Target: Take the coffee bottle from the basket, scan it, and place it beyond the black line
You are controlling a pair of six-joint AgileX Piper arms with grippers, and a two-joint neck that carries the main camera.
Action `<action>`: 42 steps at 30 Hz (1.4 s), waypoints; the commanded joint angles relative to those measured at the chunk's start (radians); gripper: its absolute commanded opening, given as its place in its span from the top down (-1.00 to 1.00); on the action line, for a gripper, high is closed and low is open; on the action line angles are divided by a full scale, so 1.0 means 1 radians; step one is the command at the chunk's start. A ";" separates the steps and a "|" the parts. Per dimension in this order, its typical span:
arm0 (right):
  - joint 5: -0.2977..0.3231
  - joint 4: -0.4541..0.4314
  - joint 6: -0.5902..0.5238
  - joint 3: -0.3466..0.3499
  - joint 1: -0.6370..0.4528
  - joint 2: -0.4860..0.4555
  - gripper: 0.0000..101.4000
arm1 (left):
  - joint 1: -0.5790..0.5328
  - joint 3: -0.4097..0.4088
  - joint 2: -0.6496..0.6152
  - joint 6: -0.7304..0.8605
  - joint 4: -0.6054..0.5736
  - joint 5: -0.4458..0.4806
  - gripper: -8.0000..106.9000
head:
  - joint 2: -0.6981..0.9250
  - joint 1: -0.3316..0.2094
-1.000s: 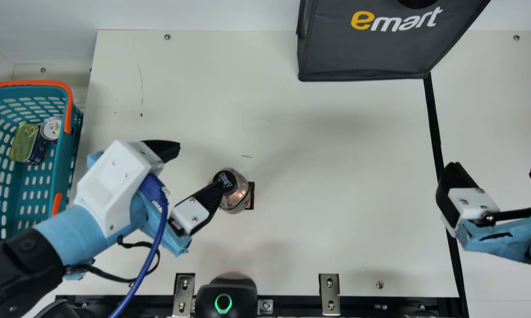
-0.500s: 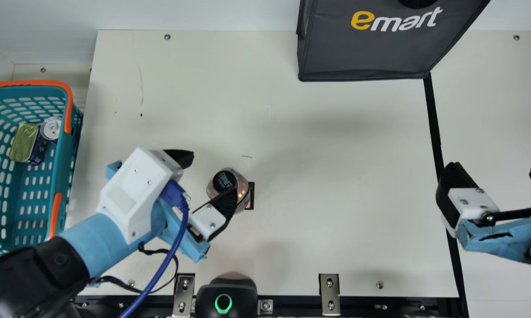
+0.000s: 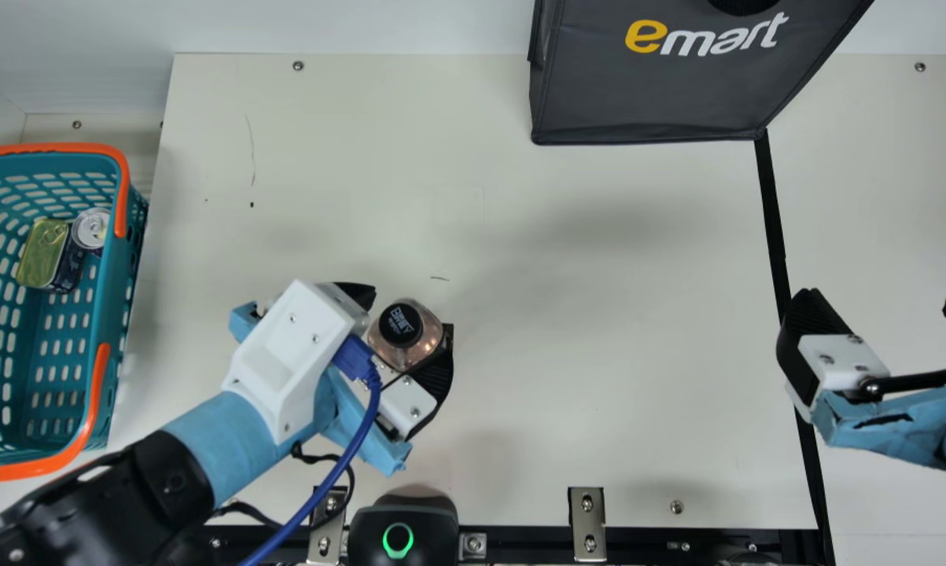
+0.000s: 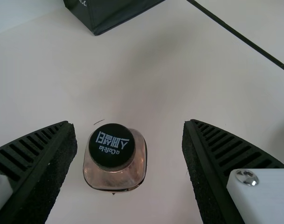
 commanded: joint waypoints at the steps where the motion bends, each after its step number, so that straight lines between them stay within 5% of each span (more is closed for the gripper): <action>1: 0.000 0.000 0.000 0.000 0.000 0.000 -0.79 | -0.006 0.004 0.005 -0.033 0.026 -0.002 -0.71 | 0.002 -0.027; 42: 0.000 0.000 0.000 0.000 0.000 0.000 -0.79 | -0.017 0.067 0.093 -0.329 0.250 -0.029 -0.71 | 0.002 -0.027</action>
